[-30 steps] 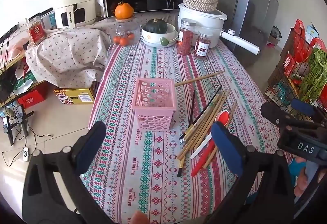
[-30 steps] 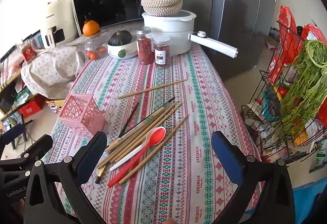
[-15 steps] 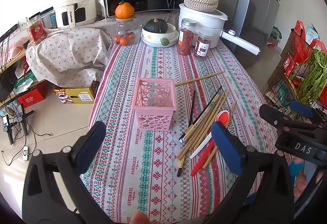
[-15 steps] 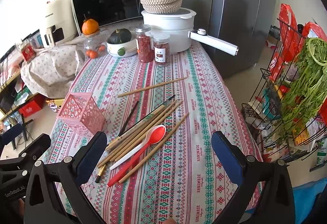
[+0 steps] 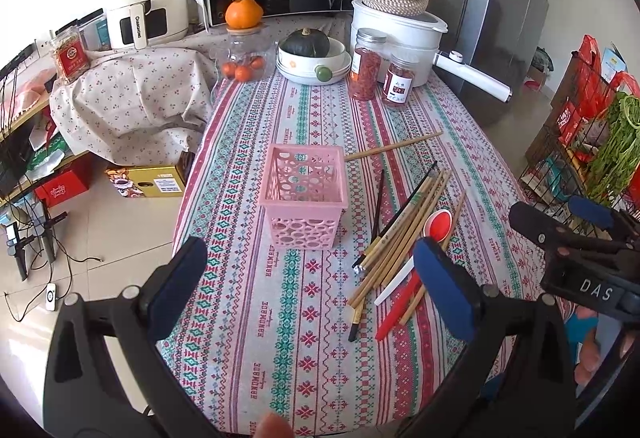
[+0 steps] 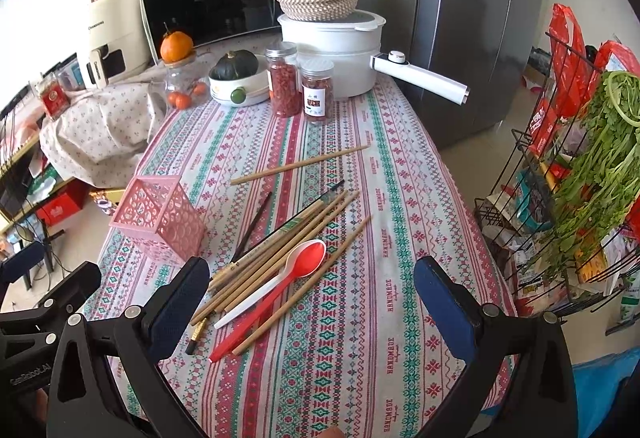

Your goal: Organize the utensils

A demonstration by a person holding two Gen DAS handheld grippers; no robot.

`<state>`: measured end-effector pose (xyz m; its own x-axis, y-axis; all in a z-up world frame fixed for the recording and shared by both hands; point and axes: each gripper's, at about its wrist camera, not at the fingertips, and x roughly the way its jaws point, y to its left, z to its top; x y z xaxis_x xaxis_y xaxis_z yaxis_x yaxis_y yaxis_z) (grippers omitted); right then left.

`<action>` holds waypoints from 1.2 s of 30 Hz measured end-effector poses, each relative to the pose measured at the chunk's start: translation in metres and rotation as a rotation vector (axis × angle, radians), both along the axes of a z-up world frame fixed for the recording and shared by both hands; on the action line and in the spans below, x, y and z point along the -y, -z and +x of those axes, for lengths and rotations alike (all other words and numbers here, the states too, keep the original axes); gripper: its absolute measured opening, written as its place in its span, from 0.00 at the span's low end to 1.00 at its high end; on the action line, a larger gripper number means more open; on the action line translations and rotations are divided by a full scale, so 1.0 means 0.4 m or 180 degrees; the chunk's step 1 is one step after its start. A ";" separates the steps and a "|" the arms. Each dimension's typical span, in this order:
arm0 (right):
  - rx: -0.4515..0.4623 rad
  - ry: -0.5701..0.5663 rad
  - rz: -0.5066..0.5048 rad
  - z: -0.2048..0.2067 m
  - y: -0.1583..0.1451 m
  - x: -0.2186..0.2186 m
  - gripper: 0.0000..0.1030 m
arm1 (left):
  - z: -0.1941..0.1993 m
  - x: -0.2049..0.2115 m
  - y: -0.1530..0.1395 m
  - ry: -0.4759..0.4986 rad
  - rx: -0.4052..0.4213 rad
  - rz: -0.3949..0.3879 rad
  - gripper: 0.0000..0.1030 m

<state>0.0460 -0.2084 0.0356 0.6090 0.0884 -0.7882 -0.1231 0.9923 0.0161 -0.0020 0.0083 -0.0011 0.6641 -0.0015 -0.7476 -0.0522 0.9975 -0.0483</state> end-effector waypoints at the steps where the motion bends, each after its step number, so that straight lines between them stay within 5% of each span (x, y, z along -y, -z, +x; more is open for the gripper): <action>1: -0.0010 -0.0001 0.0000 0.001 0.001 0.000 1.00 | 0.004 -0.001 0.001 0.0003 -0.0022 -0.0006 0.99; 13: -0.0139 0.0122 -0.0098 0.047 0.038 0.015 1.00 | 0.051 -0.011 0.027 0.0066 -0.0060 -0.0012 0.99; 36: 0.0272 0.0059 -0.0144 0.041 -0.019 -0.007 1.00 | 0.062 -0.020 -0.005 0.0060 0.0389 0.0040 0.99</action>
